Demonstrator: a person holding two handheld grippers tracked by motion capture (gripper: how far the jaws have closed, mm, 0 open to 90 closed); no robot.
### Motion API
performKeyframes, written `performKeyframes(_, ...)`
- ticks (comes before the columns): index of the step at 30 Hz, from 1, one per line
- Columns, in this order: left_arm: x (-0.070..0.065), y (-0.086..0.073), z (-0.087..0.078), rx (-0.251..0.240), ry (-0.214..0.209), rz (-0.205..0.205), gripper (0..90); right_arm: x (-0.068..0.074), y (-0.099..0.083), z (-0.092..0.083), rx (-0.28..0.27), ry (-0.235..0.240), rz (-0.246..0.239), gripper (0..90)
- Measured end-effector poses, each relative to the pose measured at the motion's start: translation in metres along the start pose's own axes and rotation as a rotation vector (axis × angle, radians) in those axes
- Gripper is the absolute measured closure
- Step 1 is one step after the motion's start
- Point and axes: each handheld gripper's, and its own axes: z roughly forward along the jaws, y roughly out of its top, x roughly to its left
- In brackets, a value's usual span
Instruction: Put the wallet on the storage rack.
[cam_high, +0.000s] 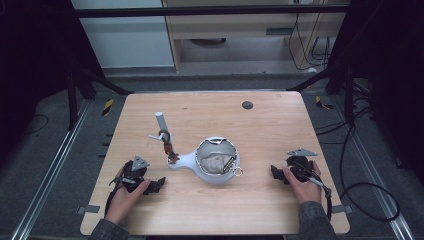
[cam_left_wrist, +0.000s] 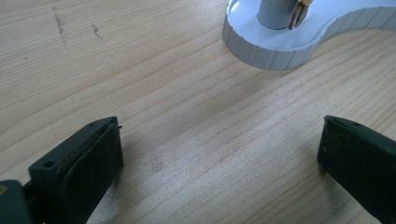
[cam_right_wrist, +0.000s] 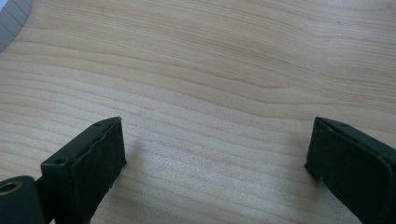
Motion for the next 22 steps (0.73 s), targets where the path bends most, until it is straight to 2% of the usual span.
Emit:
performKeyframes(13, -0.0001, 0.0, 0.0, 0.0, 0.0, 0.0, 0.0, 0.0021, -0.0006, 0.0026, -0.008, -0.02, -0.008, 2.4)
performKeyframes(22, 0.0002, 0.0001, 0.0001, 0.0, -0.002, 0.001, 0.0, 0.0044, -0.002, 0.001, -0.008, -0.015, -0.015, 2.5)
